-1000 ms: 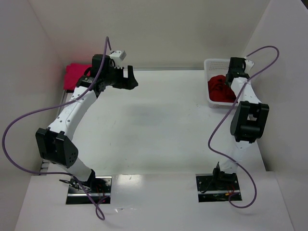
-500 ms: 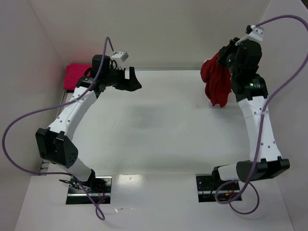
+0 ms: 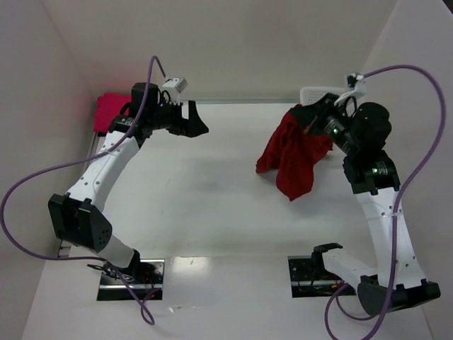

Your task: Fold and stack the t-shirts

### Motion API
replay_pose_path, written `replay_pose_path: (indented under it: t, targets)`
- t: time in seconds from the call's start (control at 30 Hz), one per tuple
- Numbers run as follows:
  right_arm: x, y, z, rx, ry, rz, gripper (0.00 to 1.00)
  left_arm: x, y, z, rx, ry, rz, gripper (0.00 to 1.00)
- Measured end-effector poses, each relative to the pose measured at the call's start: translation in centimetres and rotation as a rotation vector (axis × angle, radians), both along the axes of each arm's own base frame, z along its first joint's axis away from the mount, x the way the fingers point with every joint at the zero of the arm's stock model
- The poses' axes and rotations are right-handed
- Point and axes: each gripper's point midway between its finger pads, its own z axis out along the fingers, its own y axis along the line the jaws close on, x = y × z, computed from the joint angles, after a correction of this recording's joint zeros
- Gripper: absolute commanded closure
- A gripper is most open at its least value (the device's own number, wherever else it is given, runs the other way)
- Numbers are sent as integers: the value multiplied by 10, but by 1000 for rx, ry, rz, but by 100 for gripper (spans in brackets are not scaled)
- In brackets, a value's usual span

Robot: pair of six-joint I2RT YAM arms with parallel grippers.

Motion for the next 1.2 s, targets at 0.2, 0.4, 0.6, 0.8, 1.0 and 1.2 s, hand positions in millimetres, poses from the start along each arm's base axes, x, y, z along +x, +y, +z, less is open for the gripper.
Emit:
replay_pose_path:
  t: [0.2,0.4,0.6,0.8,1.0,1.2]
  targets:
    - [0,10,-54,-27,155,50,99,-4,1,14,-17,-34,1,1]
    - [22,13,-25,-54,95,36,99,-7,1,10,-29,-11,12,1]
    - [84,20,-93,-206,210,-48,99,-20,16,19,-6,-56,81,1]
    - [117,33,-150,-310,322,-41,99,-39,35,57,-21,-178,178,1]
    - [85,145,-112,-343,181,193,99,-49,51,63,-14,-221,255,1]
    - [42,192,-89,-311,126,349,99,-56,61,35,7,-157,315,1]
